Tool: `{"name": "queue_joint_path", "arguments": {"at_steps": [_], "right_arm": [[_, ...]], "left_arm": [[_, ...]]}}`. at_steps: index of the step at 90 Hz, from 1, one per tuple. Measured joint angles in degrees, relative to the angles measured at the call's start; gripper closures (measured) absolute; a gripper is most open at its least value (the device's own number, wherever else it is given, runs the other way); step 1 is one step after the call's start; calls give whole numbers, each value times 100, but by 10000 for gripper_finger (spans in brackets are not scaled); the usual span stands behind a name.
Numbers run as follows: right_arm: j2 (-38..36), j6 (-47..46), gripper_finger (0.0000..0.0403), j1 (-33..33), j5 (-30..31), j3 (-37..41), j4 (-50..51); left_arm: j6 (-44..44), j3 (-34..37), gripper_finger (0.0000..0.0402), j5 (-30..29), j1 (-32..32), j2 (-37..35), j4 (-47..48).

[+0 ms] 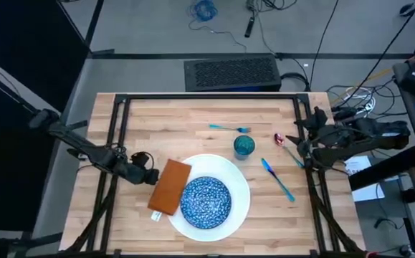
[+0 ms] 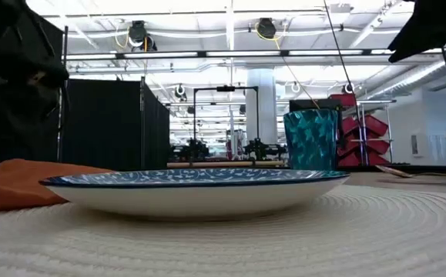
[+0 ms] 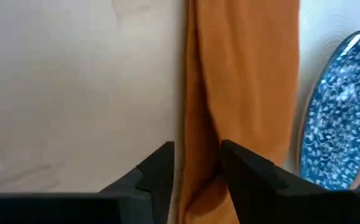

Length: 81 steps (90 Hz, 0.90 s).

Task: Set table place
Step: Put the brown table napkin to the left of the white tablemat

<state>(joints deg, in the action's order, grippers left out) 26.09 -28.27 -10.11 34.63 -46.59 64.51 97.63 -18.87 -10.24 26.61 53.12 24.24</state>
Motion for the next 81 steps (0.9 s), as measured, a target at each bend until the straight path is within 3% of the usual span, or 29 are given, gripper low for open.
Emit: {"name": "queue_joint_path", "arguments": {"at_steps": [33,53,81], "right_arm": [[0,22,90,0,-13,-2,-2],[0,22,90,0,-20,-2,-2],[0,24,90,0,-22,-2,-1]], "left_arm": [[-204,0,283,-53,-168,744,-748],[-447,0,283,-799,-424,671,-627],[-976,-1,283,-484,-812,708,-620]]}}
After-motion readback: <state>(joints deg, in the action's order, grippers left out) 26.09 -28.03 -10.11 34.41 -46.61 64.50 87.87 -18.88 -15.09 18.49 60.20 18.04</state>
